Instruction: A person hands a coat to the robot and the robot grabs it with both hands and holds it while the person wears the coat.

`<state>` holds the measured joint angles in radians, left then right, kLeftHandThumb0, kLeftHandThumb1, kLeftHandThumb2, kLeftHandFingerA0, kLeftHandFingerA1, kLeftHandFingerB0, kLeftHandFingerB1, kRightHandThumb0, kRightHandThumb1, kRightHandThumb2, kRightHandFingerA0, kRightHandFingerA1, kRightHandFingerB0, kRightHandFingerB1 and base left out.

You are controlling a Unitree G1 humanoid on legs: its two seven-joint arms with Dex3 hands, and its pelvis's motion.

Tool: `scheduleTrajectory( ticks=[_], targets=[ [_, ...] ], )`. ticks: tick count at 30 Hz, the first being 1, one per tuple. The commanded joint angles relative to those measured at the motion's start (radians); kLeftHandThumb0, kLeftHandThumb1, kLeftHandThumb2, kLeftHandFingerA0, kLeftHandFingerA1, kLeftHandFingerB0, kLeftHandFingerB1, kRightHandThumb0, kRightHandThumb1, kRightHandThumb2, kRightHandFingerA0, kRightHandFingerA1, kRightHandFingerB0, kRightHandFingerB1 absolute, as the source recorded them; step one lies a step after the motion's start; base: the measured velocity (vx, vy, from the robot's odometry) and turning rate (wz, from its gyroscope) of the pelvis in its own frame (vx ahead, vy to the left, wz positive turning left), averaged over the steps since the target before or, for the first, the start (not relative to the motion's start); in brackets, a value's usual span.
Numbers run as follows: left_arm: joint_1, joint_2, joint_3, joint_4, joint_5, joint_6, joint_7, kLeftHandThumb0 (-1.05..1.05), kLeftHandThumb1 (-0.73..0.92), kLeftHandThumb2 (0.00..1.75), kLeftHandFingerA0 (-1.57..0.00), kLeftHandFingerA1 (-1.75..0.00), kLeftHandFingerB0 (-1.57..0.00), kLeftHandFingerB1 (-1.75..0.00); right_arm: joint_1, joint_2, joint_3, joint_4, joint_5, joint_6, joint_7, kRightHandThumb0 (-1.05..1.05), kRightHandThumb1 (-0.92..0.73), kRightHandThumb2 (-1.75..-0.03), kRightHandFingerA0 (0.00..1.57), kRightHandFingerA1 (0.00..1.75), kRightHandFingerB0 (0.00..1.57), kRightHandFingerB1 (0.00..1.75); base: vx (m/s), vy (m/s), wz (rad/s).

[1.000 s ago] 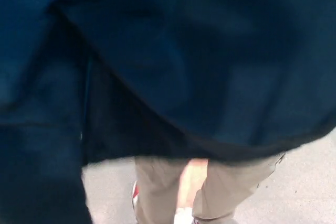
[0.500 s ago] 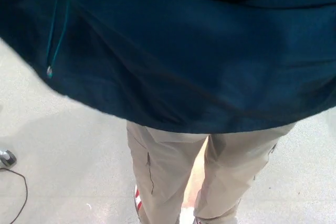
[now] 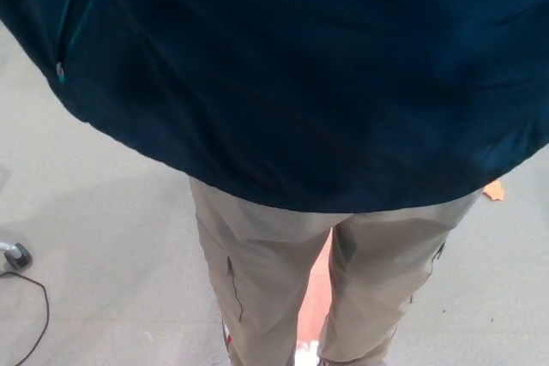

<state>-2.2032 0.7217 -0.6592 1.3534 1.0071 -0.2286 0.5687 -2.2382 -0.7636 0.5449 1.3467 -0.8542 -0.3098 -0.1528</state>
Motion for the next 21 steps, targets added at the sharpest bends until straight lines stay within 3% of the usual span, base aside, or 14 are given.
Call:
scheduleTrajectory(
  ticks=[1, 3, 4, 5, 8, 9, 12, 14, 15, 16, 17, 19, 20, 21],
  targets=[
    [0.039, 0.008, 0.127, -0.003, -0.121, 0.003, 0.006, -0.94, 0.73, 1.04, 0.0, -0.09, -0.12, -0.25, 0.009, -0.018, -0.048, 0.019, 0.037, 0.134, 0.106, -0.97, -0.72, -1.04, 0.0, 0.02, 0.0, 0.0, 0.0, 0.0, 0.0],
    [0.046, 0.0, 0.168, -0.007, -0.138, -0.025, 0.0, -1.01, 0.77, 1.06, 0.0, -0.05, 0.0, -0.01, 0.013, -0.019, -0.066, 0.016, 0.043, 0.143, 0.097, -1.01, -0.74, -1.05, 0.0, 0.03, 0.0, 0.0, 0.0, 0.0, 0.0],
    [0.046, -0.003, 0.174, -0.008, -0.135, -0.022, -0.003, -1.03, 0.78, 1.06, 0.0, -0.05, 0.0, 0.0, 0.013, -0.019, -0.072, 0.016, 0.045, 0.144, 0.096, -0.87, -0.85, -0.67, 0.0, 0.0, 0.0, 0.0, 0.0, 0.0, 0.0],
    [0.043, -0.01, 0.184, -0.009, -0.133, -0.012, -0.008, -1.03, 0.76, 1.05, 0.0, -0.04, 0.0, 0.0, 0.016, -0.019, -0.094, 0.015, 0.06, 0.148, 0.089, -0.91, -0.67, -0.97, 0.0, 0.01, 0.0, 0.0, 0.0, 0.0, 0.0],
    [0.043, -0.016, 0.201, -0.012, -0.135, -0.006, -0.015, -1.04, 0.77, 1.06, 0.0, -0.03, 0.0, 0.0, 0.022, -0.022, -0.134, 0.01, 0.082, 0.151, 0.076, -0.92, -0.67, -0.98, 0.0, 0.01, 0.0, 0.0, 0.0, 0.0, 0.0],
    [0.041, -0.016, 0.199, -0.012, -0.129, 0.003, -0.021, -1.05, 0.78, 1.08, 0.0, -0.04, 0.0, 0.0, 0.027, -0.025, -0.141, 0.008, 0.083, 0.144, 0.061, -0.87, -0.85, -0.67, 0.0, 0.0, 0.0, 0.0, 0.0, 0.0, 0.0],
    [0.041, -0.015, 0.213, -0.018, -0.139, 0.02, -0.045, -1.05, 0.81, 1.1, 0.0, -0.09, 0.0, -0.01, 0.032, -0.038, -0.185, -0.006, 0.11, 0.108, 0.042, -0.84, -0.86, -0.65, 0.0, 0.0, 0.0, 0.0, 0.0, 0.0, 0.0],
    [0.049, -0.01, 0.232, -0.027, -0.157, -0.004, -0.037, -1.04, 0.77, 1.07, 0.0, -0.08, 0.0, 0.0, 0.034, -0.042, -0.223, -0.019, 0.141, 0.075, 0.053, -1.02, -0.77, -1.06, 0.0, 0.06, 0.0, 0.0, 0.0, 0.0, 0.0],
    [0.052, -0.008, 0.24, -0.03, -0.165, -0.013, -0.039, -1.04, 0.77, 1.07, 0.0, -0.08, 0.0, 0.0, 0.035, -0.043, -0.232, -0.022, 0.146, 0.068, 0.06, -1.02, -0.77, -1.06, 0.0, 0.06, 0.0, 0.0, 0.0, 0.0, 0.0],
    [0.06, -0.005, 0.25, -0.035, -0.172, -0.025, -0.028, -1.03, 0.76, 1.05, 0.0, -0.04, 0.0, 0.0, 0.038, -0.043, -0.244, -0.028, 0.153, 0.06, 0.063, -0.82, -0.84, -0.65, 0.0, 0.0, 0.0, 0.0, 0.0, 0.0, 0.0],
    [0.07, -0.001, 0.259, -0.042, -0.18, -0.037, -0.013, -1.03, 0.76, 1.05, 0.0, -0.04, 0.0, 0.0, 0.043, -0.043, -0.255, -0.035, 0.161, 0.054, 0.065, -0.82, -0.84, -0.65, 0.0, 0.0, 0.0, 0.0, 0.0, 0.0, 0.0],
    [0.094, 0.007, 0.268, -0.054, -0.181, -0.054, 0.01, -1.05, 0.78, 1.09, 0.0, -0.03, 0.0, 0.0, 0.06, -0.05, -0.271, -0.051, 0.169, 0.042, 0.064, -1.01, -0.78, -1.06, 0.0, 0.07, 0.0, 0.0, 0.0, 0.0, 0.0],
    [0.101, 0.009, 0.271, -0.06, -0.181, -0.056, 0.015, -1.05, 0.78, 1.09, 0.0, -0.03, 0.0, 0.0, 0.067, -0.052, -0.281, -0.058, 0.175, 0.034, 0.063, -1.01, -0.78, -1.06, 0.0, 0.07, 0.0, 0.0, 0.0, 0.0, 0.0],
    [0.128, 0.011, 0.284, -0.076, -0.194, -0.067, 0.029, -1.05, 0.79, 1.09, 0.0, -0.03, 0.0, 0.0, 0.091, -0.06, -0.301, -0.076, 0.195, 0.011, 0.059, -0.81, -0.87, -0.66, 0.0, 0.0, 0.0, 0.0, 0.0, 0.0, 0.0]
  ],
)
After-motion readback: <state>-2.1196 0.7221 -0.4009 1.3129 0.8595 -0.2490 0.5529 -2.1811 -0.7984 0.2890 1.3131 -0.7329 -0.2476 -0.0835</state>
